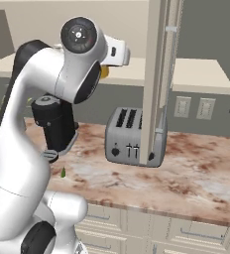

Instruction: There are various items on the counter. Only move the condiments/shakers into the cabinet.

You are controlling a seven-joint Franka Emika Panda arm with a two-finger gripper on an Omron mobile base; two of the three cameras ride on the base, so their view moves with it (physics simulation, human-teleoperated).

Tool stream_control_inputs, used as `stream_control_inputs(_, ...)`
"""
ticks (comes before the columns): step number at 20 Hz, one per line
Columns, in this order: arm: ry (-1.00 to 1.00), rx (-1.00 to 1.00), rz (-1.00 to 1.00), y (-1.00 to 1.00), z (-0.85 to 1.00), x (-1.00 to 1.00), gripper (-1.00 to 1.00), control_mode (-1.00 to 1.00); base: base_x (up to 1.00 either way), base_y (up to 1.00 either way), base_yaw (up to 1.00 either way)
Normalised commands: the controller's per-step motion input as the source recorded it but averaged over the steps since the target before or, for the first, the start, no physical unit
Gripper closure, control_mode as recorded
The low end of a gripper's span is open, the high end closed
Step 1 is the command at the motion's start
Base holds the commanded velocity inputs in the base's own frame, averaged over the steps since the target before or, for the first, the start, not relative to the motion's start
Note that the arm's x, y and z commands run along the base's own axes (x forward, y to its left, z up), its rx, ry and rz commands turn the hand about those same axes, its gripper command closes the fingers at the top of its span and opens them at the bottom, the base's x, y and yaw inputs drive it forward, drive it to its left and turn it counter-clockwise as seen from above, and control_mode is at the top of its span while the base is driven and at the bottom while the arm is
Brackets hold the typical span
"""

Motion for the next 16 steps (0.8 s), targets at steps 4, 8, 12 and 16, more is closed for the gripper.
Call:
stream_control_inputs(4,0.00,0.00,0.00,0.00,-0.06,0.35,1.00,-1.00,0.00,0.00,0.00)
stream_control_inputs(8,0.00,0.00,0.00,0.00,-0.08,0.45,1.00,-1.00,0.00,0.00,0.00)
stream_control_inputs(12,0.00,0.00,0.00,0.00,-0.11,0.54,1.00,-1.00,0.00,0.00,0.00)
stream_control_inputs(16,0.00,0.00,0.00,0.00,-0.11,0.48,1.00,-1.00,0.00,0.00,0.00)
